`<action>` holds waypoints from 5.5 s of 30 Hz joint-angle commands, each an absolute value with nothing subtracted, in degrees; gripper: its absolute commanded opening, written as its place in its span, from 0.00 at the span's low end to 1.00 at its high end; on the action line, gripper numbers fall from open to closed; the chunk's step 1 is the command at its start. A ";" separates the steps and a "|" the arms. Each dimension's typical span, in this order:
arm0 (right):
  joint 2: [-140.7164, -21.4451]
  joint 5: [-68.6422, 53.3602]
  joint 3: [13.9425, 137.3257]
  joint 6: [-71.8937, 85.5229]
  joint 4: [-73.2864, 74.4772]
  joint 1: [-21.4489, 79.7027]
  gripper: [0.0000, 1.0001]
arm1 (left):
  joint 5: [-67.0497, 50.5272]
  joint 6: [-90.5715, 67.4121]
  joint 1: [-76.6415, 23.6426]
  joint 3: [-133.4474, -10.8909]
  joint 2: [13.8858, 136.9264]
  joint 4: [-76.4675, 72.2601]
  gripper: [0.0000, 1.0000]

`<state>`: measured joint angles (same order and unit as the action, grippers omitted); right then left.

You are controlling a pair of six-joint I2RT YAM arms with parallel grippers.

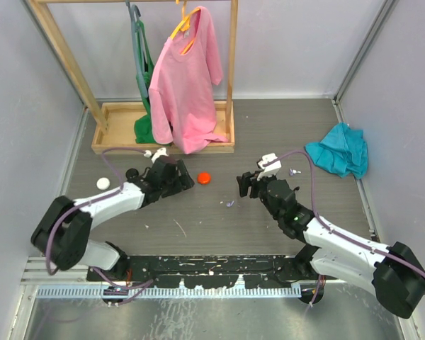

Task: Insert the wireless bluetooth earbuds into the charging case
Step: Place the charging case at the center of the board, then move the charging case to the center of the board, then pick up the charging case at the center of the board.

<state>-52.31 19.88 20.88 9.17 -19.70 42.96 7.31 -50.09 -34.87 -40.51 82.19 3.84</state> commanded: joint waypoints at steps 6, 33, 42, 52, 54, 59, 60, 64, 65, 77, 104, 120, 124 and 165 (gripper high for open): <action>-54.42 20.22 21.40 9.89 -23.21 42.93 0.72 | 27.07 -44.24 -33.65 -41.86 67.97 22.52 0.83; -55.32 20.41 22.13 9.91 -21.87 42.97 0.72 | 2.06 -27.05 -19.59 -50.01 89.11 15.08 0.72; -55.17 20.53 22.24 9.77 -21.53 42.91 0.72 | -7.35 -21.53 -22.99 -48.98 85.41 15.41 0.69; -55.24 20.56 22.41 9.59 -21.10 42.92 0.72 | 3.15 -28.26 -27.22 -47.39 77.81 20.07 0.76; -55.25 20.61 22.41 9.60 -21.09 42.96 0.72 | 7.26 -30.67 -28.36 -47.52 77.62 21.64 0.79; -55.63 20.65 22.50 9.59 -21.09 42.96 0.72 | 17.74 -37.05 -33.30 -47.29 78.48 23.02 0.84; -55.63 20.73 22.58 9.59 -21.05 42.97 0.72 | 19.35 -38.70 -34.06 -47.10 78.92 23.10 0.85; -55.69 20.83 22.59 9.51 -20.93 42.92 0.72 | 24.61 -44.92 -36.91 -46.54 80.40 22.74 0.86; -55.73 20.83 22.59 9.49 -20.92 42.97 0.72 | 25.66 -46.06 -37.52 -46.57 80.88 22.69 0.87; -56.61 20.92 22.98 9.45 -20.61 42.96 0.72 | 30.67 -56.38 -38.74 -46.67 87.20 22.00 0.72; -54.91 18.22 24.36 9.67 -18.20 42.90 0.72 | 28.07 -53.14 -38.78 -41.72 85.49 15.77 0.45; -59.45 4.27 37.99 11.55 -1.91 42.48 0.73 | 15.66 -30.29 -39.69 -32.81 70.24 -6.16 0.34; -63.22 -0.92 41.92 13.63 0.87 41.80 0.73 | 14.43 -24.64 -41.19 -29.90 66.19 -11.47 0.34; -80.08 -37.16 54.60 28.80 -3.08 39.71 0.49 | -10.32 12.80 -48.20 -22.78 50.62 -26.72 0.29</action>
